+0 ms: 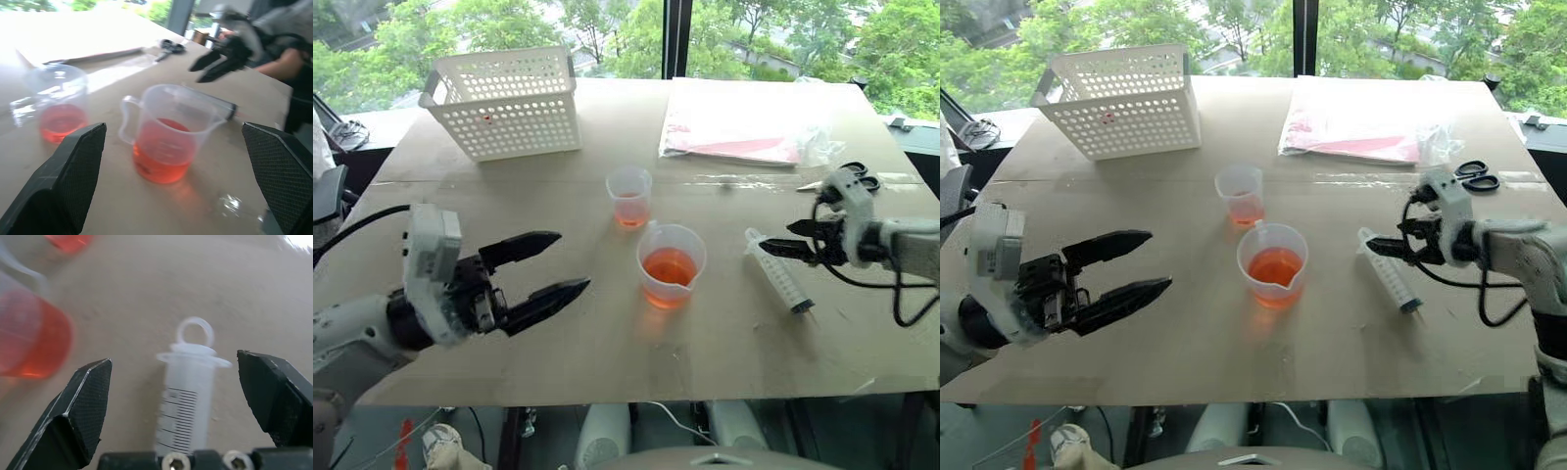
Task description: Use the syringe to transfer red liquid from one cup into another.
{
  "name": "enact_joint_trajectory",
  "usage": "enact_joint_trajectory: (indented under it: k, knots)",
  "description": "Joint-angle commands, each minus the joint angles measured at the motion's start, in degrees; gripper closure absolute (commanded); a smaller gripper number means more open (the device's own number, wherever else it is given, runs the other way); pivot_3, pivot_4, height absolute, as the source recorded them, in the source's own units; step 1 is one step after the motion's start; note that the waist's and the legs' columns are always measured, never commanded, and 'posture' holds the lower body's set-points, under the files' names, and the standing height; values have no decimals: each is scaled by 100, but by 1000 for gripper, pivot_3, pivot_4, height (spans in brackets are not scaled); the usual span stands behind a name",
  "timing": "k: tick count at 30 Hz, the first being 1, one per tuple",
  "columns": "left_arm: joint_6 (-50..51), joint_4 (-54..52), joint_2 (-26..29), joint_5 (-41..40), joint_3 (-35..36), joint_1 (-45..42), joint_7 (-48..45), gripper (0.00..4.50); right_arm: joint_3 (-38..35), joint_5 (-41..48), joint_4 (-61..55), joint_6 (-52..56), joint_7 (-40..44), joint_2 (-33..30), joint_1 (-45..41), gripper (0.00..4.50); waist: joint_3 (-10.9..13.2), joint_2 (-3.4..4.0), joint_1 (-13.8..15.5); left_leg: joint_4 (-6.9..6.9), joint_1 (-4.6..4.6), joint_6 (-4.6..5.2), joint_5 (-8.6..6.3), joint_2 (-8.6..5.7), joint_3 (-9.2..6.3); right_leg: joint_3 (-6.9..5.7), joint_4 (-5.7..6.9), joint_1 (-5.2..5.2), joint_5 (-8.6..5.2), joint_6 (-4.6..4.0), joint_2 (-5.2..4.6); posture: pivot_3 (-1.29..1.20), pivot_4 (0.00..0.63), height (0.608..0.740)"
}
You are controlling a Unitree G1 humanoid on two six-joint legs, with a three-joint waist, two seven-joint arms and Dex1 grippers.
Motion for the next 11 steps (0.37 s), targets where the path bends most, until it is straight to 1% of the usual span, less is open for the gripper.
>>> enact_joint_trajectory:
  k: [1, 2, 4, 6, 8, 10, 11]
  knots:
    - [-213, 96, -178, 593, 120, 332, 360, 0, -1016, -38, -593, -1248, 867, -203, 1099, 121, 0, 0, -4, 0, 1, 1, -1, 0, 1, 0, -1, 2, 0, 1, -1, 0, 150, 740]
    - [-303, 155, -241, 852, 108, 482, 355, 0, -1300, -169, -633, -1629, 904, -94, 1491, 121, -2, -2, -14, 2, 1, 3, -2, 0, 5, 3, -2, 3, -1, -1, -2, 0, 150, 740]
    - [-409, 307, -345, 1105, 133, 677, 353, 0, -1685, -381, -688, -2284, 1081, 25, 2207, 121, -3, -4, -42, 5, 10, 3, -3, -2, 13, 8, -2, 9, -12, -18, -2, 0, 150, 740]
    - [-587, 498, -435, 1414, 199, 968, 143, 0, -2133, -662, -664, -3027, 1341, 227, 3060, 121, -6, -8, -37, 10, 14, 4, -2, 0, 12, 6, 0, 11, -22, -4, -2, 0, 150, 740]
    - [-791, 659, -511, 1676, 256, 1232, -109, 0, -2588, -570, -551, -3445, 1609, 499, 3685, 121, -13, -6, -37, 13, 25, 3, -3, 2, 9, 2, 0, 22, -24, -1, -4, 0, 150, 740]
    - [-941, 757, -542, 1880, 249, 1409, -285, 0, -2763, -518, -481, -3726, 1827, 605, 4093, 121, -19, -6, -40, 14, 26, 3, -3, 15, 10, 3, 1, 21, -25, -1, -6, 0, 150, 740]
    - [-1041, 836, -533, 2028, 218, 1466, -376, 0, -2737, -589, -461, -3897, 1905, 638, 4270, 121, -19, -6, -40, 17, 27, 2, -3, 24, 10, 5, 1, 21, -25, -1, -8, 0, 150, 740]
